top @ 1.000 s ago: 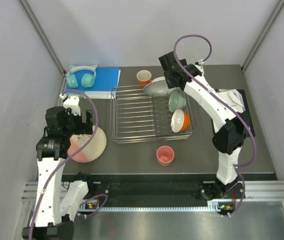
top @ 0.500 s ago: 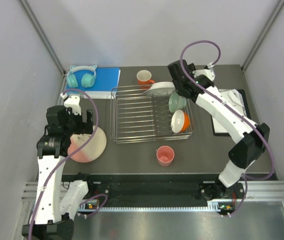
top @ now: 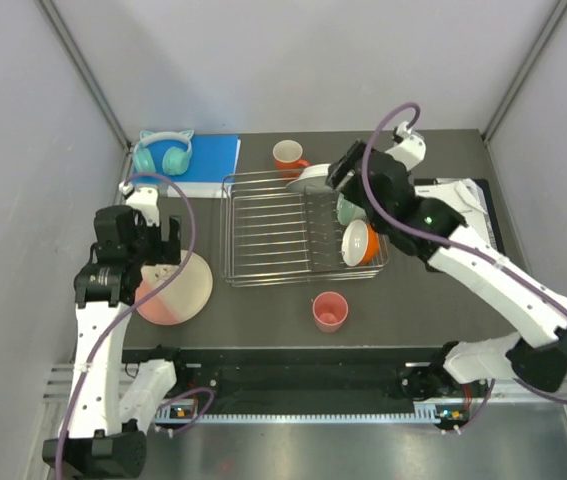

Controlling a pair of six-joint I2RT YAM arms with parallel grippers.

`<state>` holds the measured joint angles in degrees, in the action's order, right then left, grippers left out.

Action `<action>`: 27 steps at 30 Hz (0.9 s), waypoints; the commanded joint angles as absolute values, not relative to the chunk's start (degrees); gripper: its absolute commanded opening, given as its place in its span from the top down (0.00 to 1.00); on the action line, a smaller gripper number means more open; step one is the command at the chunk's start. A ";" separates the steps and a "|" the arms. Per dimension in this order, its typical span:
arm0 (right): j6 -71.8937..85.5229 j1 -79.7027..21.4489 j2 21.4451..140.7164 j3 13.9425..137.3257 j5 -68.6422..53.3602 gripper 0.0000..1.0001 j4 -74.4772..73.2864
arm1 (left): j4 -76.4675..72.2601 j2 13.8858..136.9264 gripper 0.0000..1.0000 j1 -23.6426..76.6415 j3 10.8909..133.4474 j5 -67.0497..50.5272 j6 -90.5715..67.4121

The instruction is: Load the mixed dishes into the dish rack

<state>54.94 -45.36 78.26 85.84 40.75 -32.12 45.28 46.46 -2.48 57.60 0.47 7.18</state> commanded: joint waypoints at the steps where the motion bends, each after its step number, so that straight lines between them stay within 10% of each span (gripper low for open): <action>1: 35.26 -46.76 67.69 75.35 26.24 0.25 -20.40 | 46.85 50.44 0.01 -3.60 59.68 2.11 8.44; 12: 29.27 -56.42 55.02 65.92 19.86 0.25 -22.23 | 47.19 68.28 0.01 -32.74 61.35 -20.38 18.53; 27: 20.75 -68.11 65.99 71.97 14.69 0.28 -20.21 | 45.62 82.79 0.07 -36.56 57.84 -21.27 30.32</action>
<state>25.39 -65.98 60.14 66.65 19.68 -21.67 48.62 80.71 -35.22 59.59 -20.78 26.98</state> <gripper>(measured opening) 0.709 0.935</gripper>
